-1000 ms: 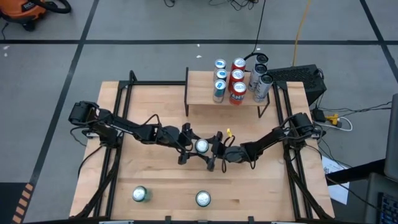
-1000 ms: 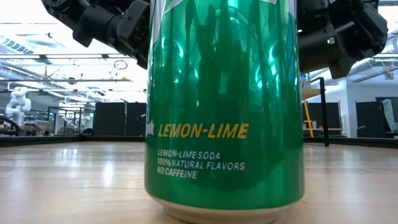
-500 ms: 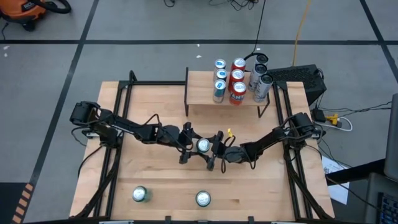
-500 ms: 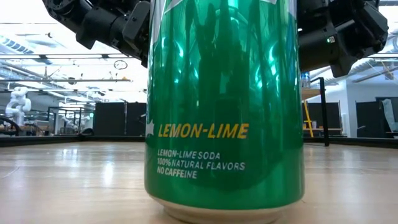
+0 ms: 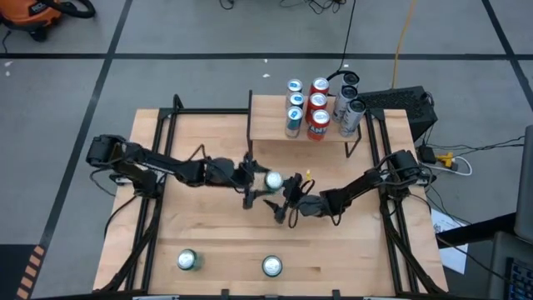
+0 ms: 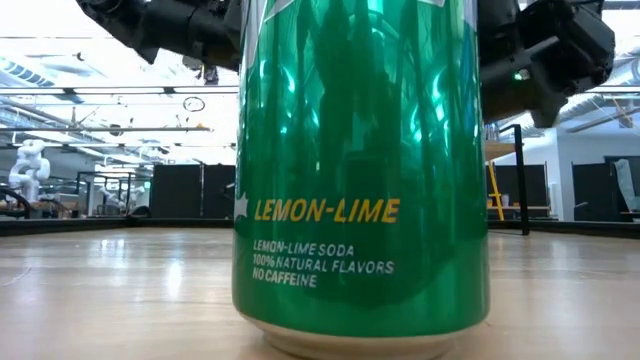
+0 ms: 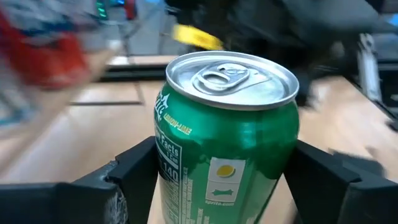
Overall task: Place canned beverage on shelf
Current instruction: Put the top green soda can on the shelf, then put the right green soda can on the shelf aligned with the other green soda can
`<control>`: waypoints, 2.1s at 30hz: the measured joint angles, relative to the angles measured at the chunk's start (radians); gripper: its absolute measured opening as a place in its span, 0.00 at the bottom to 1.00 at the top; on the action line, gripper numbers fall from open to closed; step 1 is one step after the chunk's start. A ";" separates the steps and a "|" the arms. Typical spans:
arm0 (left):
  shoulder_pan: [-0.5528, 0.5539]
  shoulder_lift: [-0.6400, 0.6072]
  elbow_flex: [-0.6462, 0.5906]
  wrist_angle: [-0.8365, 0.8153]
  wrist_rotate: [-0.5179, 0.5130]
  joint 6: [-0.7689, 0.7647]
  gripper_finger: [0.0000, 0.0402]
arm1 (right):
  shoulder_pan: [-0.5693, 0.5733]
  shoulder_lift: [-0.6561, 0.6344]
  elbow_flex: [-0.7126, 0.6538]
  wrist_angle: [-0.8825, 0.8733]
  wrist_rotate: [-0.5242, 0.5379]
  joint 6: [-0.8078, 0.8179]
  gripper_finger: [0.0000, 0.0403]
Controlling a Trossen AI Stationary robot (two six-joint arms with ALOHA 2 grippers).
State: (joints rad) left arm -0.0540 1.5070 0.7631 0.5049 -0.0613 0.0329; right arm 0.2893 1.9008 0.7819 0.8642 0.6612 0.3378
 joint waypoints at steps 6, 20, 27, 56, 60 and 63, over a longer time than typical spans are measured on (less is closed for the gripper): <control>0.147 -0.138 0.000 -0.025 -0.007 0.092 0.71 | 0.026 0.000 -0.002 -0.082 0.019 0.078 0.89; 0.647 -0.047 0.186 -0.027 0.406 0.154 0.71 | 0.018 0.000 -0.003 -0.077 0.018 0.071 0.88; 0.769 0.139 0.284 -0.017 0.531 0.081 0.71 | 0.018 0.000 -0.003 -0.084 0.018 0.070 0.88; 0.833 0.198 0.354 -0.037 0.583 0.033 0.95 | 0.013 0.000 -0.003 -0.112 0.021 0.069 0.88; 0.838 0.094 0.354 -0.076 0.585 0.062 0.97 | 0.013 0.000 -0.003 -0.112 0.022 0.069 0.88; 0.838 0.002 0.354 -0.208 0.579 0.110 0.99 | 0.013 0.000 -0.003 -0.107 0.022 0.069 0.88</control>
State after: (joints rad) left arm 0.7841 1.5090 1.1172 0.2971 0.5175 0.1432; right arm 0.3019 1.9006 0.7784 0.7574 0.6830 0.4068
